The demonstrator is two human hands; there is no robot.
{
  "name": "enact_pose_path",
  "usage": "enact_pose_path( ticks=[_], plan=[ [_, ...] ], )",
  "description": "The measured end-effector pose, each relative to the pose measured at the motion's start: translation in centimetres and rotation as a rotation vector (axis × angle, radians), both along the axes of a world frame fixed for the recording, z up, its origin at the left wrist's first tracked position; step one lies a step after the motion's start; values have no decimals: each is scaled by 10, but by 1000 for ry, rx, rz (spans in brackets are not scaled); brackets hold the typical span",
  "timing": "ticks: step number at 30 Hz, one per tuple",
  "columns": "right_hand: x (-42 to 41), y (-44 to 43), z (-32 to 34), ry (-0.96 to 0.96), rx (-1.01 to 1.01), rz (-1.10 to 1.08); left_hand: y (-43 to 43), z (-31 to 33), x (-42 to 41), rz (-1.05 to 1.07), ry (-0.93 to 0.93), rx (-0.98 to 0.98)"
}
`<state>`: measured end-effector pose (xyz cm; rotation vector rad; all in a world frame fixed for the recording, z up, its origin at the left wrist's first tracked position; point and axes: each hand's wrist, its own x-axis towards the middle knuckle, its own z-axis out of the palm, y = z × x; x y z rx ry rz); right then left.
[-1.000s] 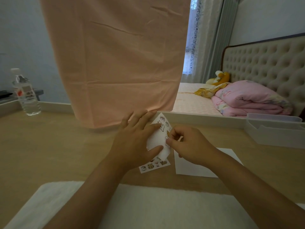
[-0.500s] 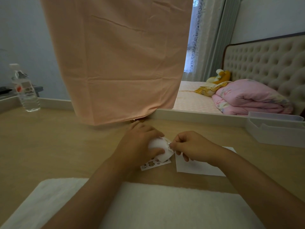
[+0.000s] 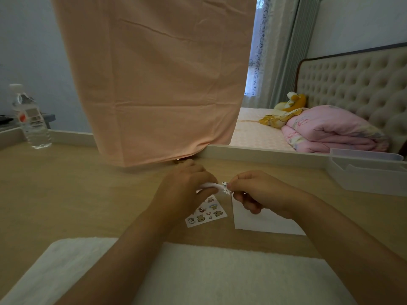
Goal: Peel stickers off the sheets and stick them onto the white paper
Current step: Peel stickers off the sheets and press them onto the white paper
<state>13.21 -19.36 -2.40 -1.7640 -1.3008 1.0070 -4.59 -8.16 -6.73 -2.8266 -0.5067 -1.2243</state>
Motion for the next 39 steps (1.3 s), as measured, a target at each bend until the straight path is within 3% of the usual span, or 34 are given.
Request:
enact_pose_path(
  ticks=[8,16,30,36,39],
  plan=[
    [1,0,-2,-51,15,-6,-2,1,-1,32,37,-71],
    [-1,1,-2,-78,12,-24,-2,2,3,89,54,97],
    [2,-1,0,-39,8,-41,-1,1,-3,195,63,24],
    [5,-1,-1,88,84,-58,-8,7,-5,336,362,-131],
    [5,1,-3,173,137,-69,-16,7,-1,275,226,-290]
  ],
)
